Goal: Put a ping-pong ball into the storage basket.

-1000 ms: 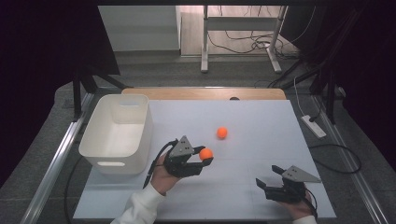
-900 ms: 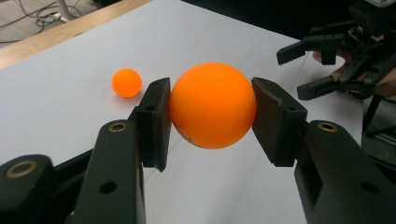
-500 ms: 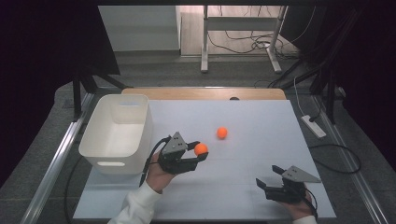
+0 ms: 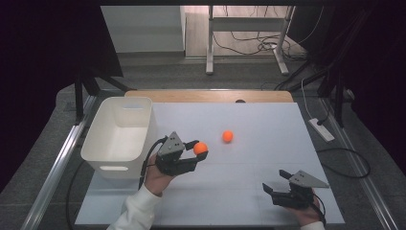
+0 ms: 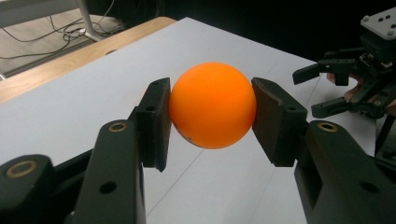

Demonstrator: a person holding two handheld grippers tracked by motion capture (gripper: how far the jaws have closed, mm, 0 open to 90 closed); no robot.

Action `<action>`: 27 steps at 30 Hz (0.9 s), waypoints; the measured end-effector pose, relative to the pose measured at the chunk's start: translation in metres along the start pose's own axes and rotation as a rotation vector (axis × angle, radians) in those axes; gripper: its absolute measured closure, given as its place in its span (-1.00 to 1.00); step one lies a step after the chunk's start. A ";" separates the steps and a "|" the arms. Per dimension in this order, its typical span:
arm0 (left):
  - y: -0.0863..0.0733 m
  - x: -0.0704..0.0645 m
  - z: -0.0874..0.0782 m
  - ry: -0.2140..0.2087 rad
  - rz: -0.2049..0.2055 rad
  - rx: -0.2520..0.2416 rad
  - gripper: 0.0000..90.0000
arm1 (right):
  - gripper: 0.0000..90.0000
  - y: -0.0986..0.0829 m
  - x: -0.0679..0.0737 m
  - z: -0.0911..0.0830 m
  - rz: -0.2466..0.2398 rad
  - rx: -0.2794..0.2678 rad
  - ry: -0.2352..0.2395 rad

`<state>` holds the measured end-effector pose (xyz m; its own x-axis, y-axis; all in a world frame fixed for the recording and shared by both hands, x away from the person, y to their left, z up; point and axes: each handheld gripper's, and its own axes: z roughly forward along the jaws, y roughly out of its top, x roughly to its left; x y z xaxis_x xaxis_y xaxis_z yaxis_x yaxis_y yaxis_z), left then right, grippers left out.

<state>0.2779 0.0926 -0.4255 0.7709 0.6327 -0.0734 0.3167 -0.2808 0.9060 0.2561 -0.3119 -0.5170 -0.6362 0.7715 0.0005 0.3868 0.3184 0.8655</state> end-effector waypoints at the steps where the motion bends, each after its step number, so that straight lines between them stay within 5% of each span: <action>1: 0.000 0.001 -0.001 0.002 -0.001 -0.002 0.13 | -0.65 0.000 0.000 0.000 0.000 -0.001 0.000; 27: 0.004 0.019 -0.028 0.055 -0.041 -0.073 0.13 | -0.65 0.000 0.000 0.000 0.000 0.000 -0.001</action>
<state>0.2783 0.1241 -0.4116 0.7261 0.6816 -0.0905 0.3052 -0.2015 0.9307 0.2565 -0.3118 -0.5171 -0.6357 0.7719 0.0006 0.3873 0.3183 0.8652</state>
